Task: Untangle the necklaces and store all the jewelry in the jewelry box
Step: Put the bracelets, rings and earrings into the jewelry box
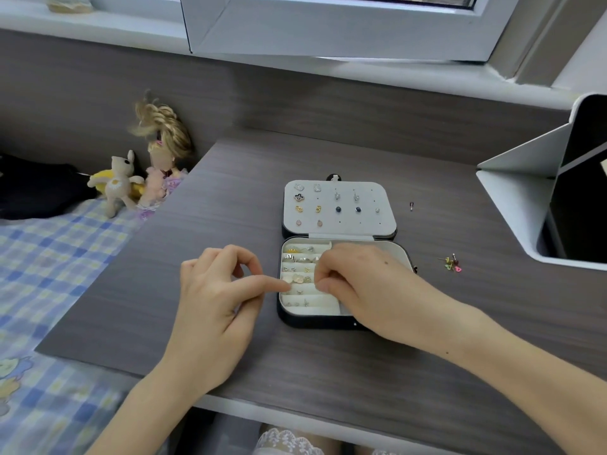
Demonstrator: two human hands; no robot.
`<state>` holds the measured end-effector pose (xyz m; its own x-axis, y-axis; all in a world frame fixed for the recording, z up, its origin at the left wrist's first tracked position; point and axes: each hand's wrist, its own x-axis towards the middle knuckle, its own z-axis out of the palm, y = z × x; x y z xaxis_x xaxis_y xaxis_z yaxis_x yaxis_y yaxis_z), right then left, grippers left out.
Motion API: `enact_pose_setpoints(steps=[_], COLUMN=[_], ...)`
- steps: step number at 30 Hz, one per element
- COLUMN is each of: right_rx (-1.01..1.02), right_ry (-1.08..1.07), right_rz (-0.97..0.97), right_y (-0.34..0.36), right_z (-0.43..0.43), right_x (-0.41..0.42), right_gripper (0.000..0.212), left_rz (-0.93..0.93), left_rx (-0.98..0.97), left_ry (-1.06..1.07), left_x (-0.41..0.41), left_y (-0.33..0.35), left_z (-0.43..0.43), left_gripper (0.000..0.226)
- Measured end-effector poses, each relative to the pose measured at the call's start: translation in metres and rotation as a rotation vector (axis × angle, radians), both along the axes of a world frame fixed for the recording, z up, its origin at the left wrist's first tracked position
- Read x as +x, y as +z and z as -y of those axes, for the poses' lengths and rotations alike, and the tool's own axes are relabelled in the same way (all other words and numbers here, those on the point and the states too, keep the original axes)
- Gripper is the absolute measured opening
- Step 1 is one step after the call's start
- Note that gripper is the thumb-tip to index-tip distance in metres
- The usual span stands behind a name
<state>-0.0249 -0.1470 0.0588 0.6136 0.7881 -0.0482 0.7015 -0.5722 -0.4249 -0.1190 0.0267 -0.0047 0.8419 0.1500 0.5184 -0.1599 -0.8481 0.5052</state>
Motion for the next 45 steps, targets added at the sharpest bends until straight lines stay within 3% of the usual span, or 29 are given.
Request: enact_pose_setpoints(steps=[4, 7, 11, 14, 18, 22, 24, 28, 32, 36, 38, 41, 45], right_rx=[-0.095, -0.028, 0.075, 0.044, -0.096, 0.008, 0.047, 0.074, 0.052, 0.267, 0.385, 0.487, 0.329], right_ry=[0.029, -0.009, 0.033, 0.106, 0.147, 0.137, 0.113, 0.061, 0.022, -0.131, -0.240, -0.420, -0.629], right_rz=[0.099, 0.045, 0.029, 0.178, 0.327, 0.591, 0.631, 0.480, 0.344, -0.143, -0.220, -0.064, 0.331], right_y=[-0.004, 0.001, 0.008, -0.002, -0.014, -0.015, -0.023, -0.030, -0.032, -0.015, -0.006, -0.002, -0.017], right_z=[0.001, 0.004, 0.009, 0.010, 0.006, 0.002, 0.004, 0.018, 0.029, 0.039, 0.050, 0.074, 0.116], right_x=[0.004, 0.006, 0.004, -0.001, -0.004, -0.023, -0.029, -0.032, -0.034, -0.024, -0.014, 0.009, 0.050], right_gripper=[0.014, 0.030, 0.030, 0.022, 0.033, 0.035, 0.036, 0.063, 0.067, 0.065, 0.057, 0.035, 0.015], left_rz=[0.002, 0.006, 0.019, 0.021, 0.006, 0.008, 0.013, 0.013, 0.004, 0.002, 0.008, 0.017, 0.030], left_rx=[0.035, 0.021, 0.005, -0.014, -0.037, -0.048, -0.067, -0.082, -0.085, -0.092, -0.096, -0.100, -0.102], left_ry=[-0.038, -0.041, -0.066, -0.066, -0.038, -0.008, 0.002, 0.010, 0.004, -0.013, -0.021, -0.038, -0.055], left_x=[0.001, 0.002, 0.002, 0.002, 0.000, -0.002, -0.002, -0.002, -0.001, 0.002, 0.004, 0.008, 0.015], left_y=[0.000, 0.001, 0.002, 0.002, 0.002, 0.003, 0.004, 0.004, 0.003, 0.004, 0.006, 0.009, 0.010], left_z=[0.002, 0.003, 0.003, 0.005, 0.010, 0.008, 0.008, 0.006, 0.006, 0.007, 0.009, 0.012, 0.016], left_gripper=[0.039, 0.040, 0.039, 0.031, 0.028, 0.025, 0.024, 0.025, 0.027, 0.027, 0.026, 0.025, 0.025])
